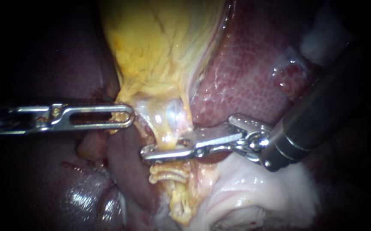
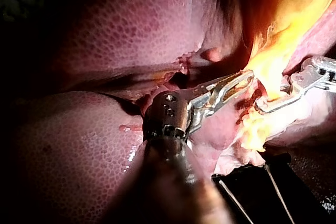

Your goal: Clipping third clip left tube

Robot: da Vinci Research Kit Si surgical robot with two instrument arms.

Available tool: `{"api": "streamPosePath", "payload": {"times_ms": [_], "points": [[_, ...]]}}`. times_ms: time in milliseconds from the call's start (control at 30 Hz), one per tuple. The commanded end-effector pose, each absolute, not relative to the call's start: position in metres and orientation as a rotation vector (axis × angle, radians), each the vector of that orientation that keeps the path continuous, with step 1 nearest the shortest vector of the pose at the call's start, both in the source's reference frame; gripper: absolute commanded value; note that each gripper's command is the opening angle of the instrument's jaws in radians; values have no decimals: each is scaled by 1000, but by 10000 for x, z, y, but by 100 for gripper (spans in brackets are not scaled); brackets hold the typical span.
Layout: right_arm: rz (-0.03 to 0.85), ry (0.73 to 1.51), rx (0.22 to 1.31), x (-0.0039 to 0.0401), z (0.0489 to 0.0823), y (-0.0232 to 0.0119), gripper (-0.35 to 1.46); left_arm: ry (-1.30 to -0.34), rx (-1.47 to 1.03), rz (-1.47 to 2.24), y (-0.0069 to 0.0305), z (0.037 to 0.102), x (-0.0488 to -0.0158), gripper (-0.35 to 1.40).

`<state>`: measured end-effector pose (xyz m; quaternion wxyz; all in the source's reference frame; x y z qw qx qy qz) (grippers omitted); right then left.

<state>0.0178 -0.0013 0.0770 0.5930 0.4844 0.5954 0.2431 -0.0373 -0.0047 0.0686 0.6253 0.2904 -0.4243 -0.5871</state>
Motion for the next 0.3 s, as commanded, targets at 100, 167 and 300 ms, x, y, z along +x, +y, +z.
{"api": "streamPosePath", "payload": {"times_ms": [100,167,300], "points": [[565,1384,1128,179,771,-13,-35,-974,667,-1347,-46,686,-373,-35],[565,1384,1128,179,770,-14,-35,-974,667,-1347,-46,685,-373,-35],[569,1381,1133,178,770,-14,-35,-974,667,-1347,-46,685,-373,-35]]}}
